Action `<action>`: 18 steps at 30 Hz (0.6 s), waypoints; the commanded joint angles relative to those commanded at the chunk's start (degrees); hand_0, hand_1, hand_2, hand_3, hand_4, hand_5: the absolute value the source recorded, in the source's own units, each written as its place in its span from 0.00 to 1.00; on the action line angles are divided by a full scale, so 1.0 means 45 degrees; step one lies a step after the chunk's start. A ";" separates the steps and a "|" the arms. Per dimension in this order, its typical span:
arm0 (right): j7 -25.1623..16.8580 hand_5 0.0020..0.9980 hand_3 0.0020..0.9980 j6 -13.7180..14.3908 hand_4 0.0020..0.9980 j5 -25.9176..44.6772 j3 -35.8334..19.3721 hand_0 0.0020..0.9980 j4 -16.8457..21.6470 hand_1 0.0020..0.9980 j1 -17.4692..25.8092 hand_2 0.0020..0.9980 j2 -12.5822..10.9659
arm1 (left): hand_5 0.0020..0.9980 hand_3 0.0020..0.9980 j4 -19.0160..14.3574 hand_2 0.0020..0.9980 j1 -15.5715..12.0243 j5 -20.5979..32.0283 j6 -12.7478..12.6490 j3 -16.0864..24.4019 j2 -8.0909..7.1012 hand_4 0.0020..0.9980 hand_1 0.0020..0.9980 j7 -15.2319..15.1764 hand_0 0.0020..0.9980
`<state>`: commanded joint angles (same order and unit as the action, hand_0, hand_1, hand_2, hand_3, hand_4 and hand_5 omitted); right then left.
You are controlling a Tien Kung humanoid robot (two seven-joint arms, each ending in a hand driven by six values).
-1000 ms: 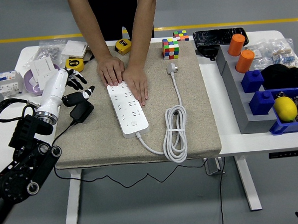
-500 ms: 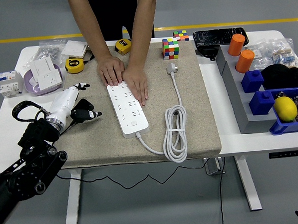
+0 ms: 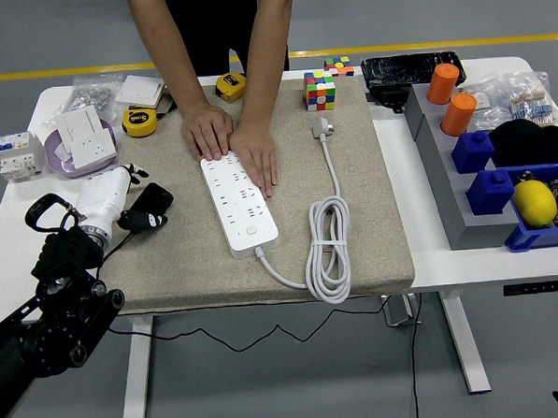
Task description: Pick up the plug,place it near the board,insert it into the board,press the button
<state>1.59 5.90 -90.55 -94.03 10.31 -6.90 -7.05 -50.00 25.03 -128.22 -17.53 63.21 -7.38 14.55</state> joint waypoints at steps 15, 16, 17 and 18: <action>-0.0006 0.84 0.80 0.0007 1.00 -0.0060 -0.0063 1.00 0.0000 0.84 -0.0026 0.75 -0.0015 | 0.19 0.44 0.0070 0.37 0.0059 -0.0132 0.0150 -0.0182 0.0015 0.98 0.33 -0.0120 0.29; -0.0009 0.84 0.80 0.0008 1.00 -0.0053 -0.0050 1.00 0.0000 0.84 -0.0029 0.75 -0.0016 | 0.19 0.44 0.0045 0.37 0.0058 -0.0099 0.0140 -0.0195 0.0001 0.98 0.33 -0.0128 0.29; -0.0008 0.84 0.80 0.0007 1.00 -0.0053 -0.0047 1.00 0.0000 0.84 -0.0031 0.75 -0.0018 | 0.19 0.44 0.0018 0.37 0.0052 -0.0039 0.0131 -0.0205 -0.0009 0.98 0.33 -0.0143 0.29; -0.0007 0.84 0.79 0.0007 1.00 -0.0052 -0.0045 1.00 0.0000 0.84 -0.0031 0.75 -0.0020 | 0.20 0.42 -0.0013 0.35 0.0043 0.0037 0.0118 -0.0210 -0.0018 0.97 0.32 -0.0162 0.28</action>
<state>1.56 5.93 -90.78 -94.23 10.31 -7.04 -7.14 -50.06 25.22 -128.06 -17.00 62.26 -7.46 13.82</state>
